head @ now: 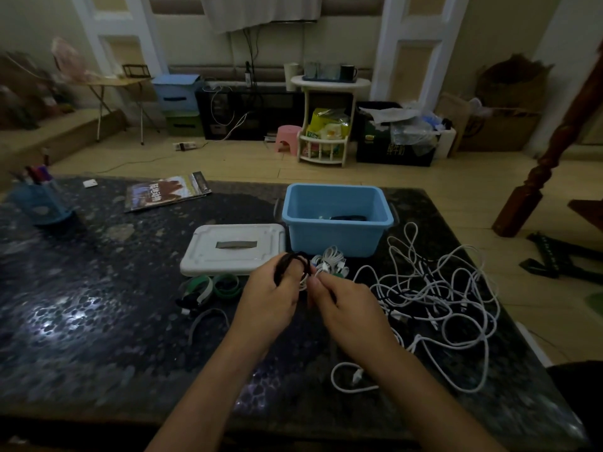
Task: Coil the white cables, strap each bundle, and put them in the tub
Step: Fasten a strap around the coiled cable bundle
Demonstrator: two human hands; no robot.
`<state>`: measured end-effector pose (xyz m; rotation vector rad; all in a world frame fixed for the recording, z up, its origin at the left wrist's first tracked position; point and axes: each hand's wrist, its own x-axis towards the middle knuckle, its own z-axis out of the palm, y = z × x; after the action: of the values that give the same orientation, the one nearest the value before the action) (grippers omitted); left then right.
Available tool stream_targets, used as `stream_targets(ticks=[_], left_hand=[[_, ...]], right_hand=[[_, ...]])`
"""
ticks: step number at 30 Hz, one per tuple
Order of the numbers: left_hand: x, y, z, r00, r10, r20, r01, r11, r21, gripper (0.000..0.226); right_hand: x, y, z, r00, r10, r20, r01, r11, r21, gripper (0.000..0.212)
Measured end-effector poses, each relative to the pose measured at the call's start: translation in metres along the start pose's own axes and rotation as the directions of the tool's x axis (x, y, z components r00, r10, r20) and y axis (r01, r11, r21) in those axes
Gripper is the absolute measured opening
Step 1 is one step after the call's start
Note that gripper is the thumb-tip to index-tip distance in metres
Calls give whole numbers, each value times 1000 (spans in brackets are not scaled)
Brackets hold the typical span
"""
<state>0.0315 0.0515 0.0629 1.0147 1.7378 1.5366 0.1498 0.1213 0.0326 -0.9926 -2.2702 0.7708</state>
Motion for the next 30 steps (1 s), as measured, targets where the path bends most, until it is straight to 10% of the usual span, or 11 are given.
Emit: stream_targets(ticks=[4,12,24,30], left_hand=[[-2,2,-1,990,-126,60,135,976,-170,28],[-4,2,-3,998,63,22,-62,998,-13,38],[6,0,-16,948,17,-318,-58,991,-120,38],[2,1,-11,982,16,-188,-50,983,-177,39]], right_hand=[[1,1,-3,1000,23,17,-23,1000,-3,41],[-2,2,-5,1000,0,13,-1,1000,18,39],[-3,6,-3,981,-84,173,115,978,-174,35],[-10,-9,8,916,-105,387,211,947,-243,21]])
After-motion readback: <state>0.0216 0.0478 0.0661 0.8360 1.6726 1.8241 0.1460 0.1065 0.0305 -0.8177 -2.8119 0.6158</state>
